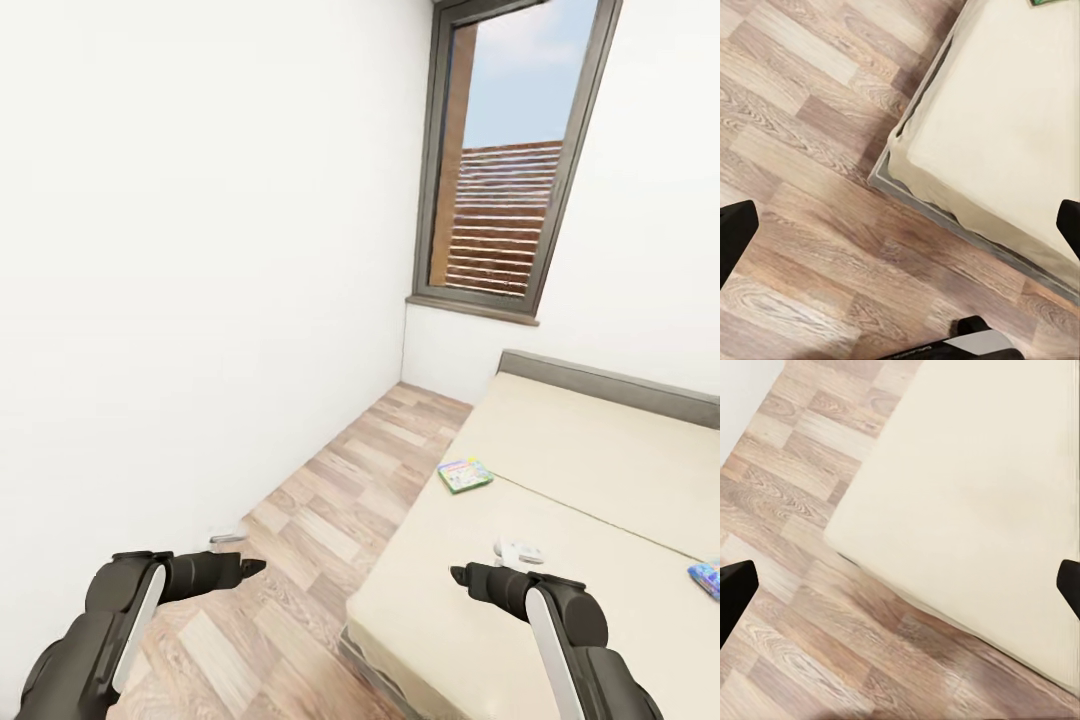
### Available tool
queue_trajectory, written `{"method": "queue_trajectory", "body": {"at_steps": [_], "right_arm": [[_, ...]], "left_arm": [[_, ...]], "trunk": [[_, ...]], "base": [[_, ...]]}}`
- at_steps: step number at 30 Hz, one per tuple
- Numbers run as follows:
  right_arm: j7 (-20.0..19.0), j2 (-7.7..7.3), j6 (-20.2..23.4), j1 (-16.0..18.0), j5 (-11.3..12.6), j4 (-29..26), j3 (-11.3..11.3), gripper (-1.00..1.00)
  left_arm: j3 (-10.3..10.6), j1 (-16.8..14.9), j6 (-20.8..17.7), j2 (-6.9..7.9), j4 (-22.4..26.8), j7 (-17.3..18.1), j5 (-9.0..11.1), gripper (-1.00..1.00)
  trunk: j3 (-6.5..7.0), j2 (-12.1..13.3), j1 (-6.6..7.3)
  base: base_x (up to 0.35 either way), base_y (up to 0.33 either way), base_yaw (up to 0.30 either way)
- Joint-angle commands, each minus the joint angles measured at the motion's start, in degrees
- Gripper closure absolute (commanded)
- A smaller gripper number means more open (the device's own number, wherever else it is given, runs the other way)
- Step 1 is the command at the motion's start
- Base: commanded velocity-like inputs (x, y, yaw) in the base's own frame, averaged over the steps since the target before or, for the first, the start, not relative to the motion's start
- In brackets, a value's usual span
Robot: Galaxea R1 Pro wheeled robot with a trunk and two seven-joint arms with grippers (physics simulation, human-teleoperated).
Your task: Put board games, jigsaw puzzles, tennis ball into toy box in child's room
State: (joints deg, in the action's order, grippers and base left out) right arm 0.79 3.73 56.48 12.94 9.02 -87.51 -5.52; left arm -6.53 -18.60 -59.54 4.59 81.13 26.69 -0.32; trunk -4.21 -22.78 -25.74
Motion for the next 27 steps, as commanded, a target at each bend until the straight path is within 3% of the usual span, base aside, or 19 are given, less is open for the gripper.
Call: {"method": "queue_trajectory", "body": {"at_steps": [1, 27], "right_arm": [[0.1, 0.05, 0.2, 0.1, 0.3, 0.0, -0.1, -1.0], [0.0, -0.15, 0.1, 0.1, 0.3, 0.1, -0.1, -1.0]], "left_arm": [[-0.1, 0.0, -0.3, 0.02, 0.1, 0.2, 0.0, -1.0], [-0.1, 0.0, -0.3, 0.06, 0.1, 0.2, 0.0, -1.0]], "trunk": [[-0.19, -0.1, -0.04], [-1.72, -0.1, -0.04]], "base": [[0.008, 0.005, -0.235], [0.001, 0.017, -0.235]]}}
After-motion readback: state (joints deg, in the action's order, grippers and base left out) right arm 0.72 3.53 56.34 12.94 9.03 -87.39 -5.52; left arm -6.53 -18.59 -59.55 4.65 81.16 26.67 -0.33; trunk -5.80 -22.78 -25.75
